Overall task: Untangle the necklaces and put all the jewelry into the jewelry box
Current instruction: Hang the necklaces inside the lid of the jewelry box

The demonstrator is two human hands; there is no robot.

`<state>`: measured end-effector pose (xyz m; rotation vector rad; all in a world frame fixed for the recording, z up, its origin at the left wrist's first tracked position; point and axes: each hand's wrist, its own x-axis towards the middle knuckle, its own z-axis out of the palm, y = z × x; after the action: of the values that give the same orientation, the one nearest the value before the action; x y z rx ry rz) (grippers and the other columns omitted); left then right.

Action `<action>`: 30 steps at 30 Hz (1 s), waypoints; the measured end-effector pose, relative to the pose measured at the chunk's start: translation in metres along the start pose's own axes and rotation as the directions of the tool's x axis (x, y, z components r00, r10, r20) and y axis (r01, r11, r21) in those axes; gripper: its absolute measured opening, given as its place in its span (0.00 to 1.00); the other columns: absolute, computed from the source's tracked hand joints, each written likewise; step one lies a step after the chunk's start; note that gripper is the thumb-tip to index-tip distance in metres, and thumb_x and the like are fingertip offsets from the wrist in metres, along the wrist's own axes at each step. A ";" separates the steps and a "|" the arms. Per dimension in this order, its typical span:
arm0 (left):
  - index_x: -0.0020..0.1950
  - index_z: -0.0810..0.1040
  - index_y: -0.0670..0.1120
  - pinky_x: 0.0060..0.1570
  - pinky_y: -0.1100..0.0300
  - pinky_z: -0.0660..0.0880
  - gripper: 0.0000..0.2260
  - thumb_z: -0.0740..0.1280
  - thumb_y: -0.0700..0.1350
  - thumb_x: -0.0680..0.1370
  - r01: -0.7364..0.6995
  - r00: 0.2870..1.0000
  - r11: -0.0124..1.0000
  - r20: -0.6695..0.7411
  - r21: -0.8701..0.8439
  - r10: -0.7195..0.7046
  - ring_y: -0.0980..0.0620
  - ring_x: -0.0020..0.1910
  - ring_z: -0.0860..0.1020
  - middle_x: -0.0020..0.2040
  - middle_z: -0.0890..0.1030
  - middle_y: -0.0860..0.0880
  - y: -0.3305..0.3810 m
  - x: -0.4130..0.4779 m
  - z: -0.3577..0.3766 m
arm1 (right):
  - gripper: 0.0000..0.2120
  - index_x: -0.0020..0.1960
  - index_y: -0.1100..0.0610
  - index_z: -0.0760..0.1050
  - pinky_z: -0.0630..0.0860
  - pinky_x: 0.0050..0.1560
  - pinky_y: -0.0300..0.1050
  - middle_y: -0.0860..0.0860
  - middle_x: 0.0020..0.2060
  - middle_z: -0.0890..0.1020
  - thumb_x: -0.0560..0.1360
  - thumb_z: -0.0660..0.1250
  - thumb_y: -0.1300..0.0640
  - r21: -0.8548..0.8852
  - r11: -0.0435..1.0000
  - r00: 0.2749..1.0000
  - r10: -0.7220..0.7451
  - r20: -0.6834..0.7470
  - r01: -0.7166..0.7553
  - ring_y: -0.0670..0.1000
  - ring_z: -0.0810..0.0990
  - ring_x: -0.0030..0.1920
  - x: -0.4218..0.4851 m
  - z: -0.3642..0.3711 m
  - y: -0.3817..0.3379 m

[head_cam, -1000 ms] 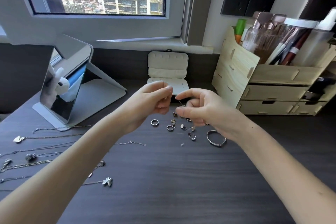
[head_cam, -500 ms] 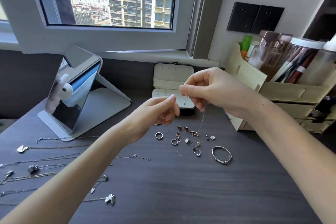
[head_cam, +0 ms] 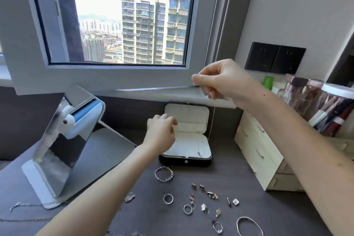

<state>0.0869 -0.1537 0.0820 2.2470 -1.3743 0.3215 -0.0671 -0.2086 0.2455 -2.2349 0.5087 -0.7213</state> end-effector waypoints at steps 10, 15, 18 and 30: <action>0.32 0.74 0.47 0.40 0.53 0.57 0.10 0.76 0.42 0.62 -0.212 0.964 0.915 -0.079 0.343 0.254 0.45 0.34 0.72 0.31 0.74 0.49 -0.020 0.053 0.067 | 0.08 0.42 0.59 0.78 0.69 0.28 0.36 0.49 0.28 0.74 0.76 0.67 0.55 -0.107 0.994 0.995 0.017 -0.102 -0.028 0.44 0.70 0.26 0.087 0.006 0.050; 0.29 0.72 0.47 0.41 0.54 0.58 0.11 0.75 0.41 0.60 -0.199 0.955 0.935 -0.154 0.293 0.252 0.44 0.35 0.72 0.32 0.71 0.48 -0.019 0.055 0.076 | 0.08 0.43 0.59 0.78 0.68 0.28 0.33 0.47 0.29 0.74 0.76 0.67 0.55 -0.092 0.996 0.990 -0.013 -0.140 0.000 0.43 0.70 0.27 0.104 0.009 0.064; 0.30 0.71 0.47 0.42 0.54 0.58 0.08 0.70 0.42 0.64 -0.219 0.937 0.946 -0.219 0.239 0.273 0.45 0.36 0.72 0.33 0.71 0.49 -0.022 0.054 0.080 | 0.08 0.42 0.59 0.78 0.68 0.28 0.33 0.47 0.27 0.73 0.76 0.67 0.55 -0.051 0.999 0.987 -0.013 -0.161 0.005 0.43 0.69 0.26 0.112 0.009 0.069; 0.31 0.70 0.46 0.45 0.56 0.58 0.07 0.67 0.43 0.68 -0.213 0.931 0.973 -0.283 0.091 0.231 0.47 0.38 0.72 0.34 0.70 0.50 -0.019 0.047 0.088 | 0.08 0.44 0.61 0.78 0.65 0.27 0.30 0.46 0.27 0.73 0.77 0.66 0.55 -0.091 0.996 0.992 -0.005 -0.123 -0.006 0.39 0.70 0.25 0.120 0.025 0.092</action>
<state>0.1213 -0.2280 0.0217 1.9899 -1.4721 0.7494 0.0270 -0.3222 0.2043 -2.2840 0.6143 -0.8556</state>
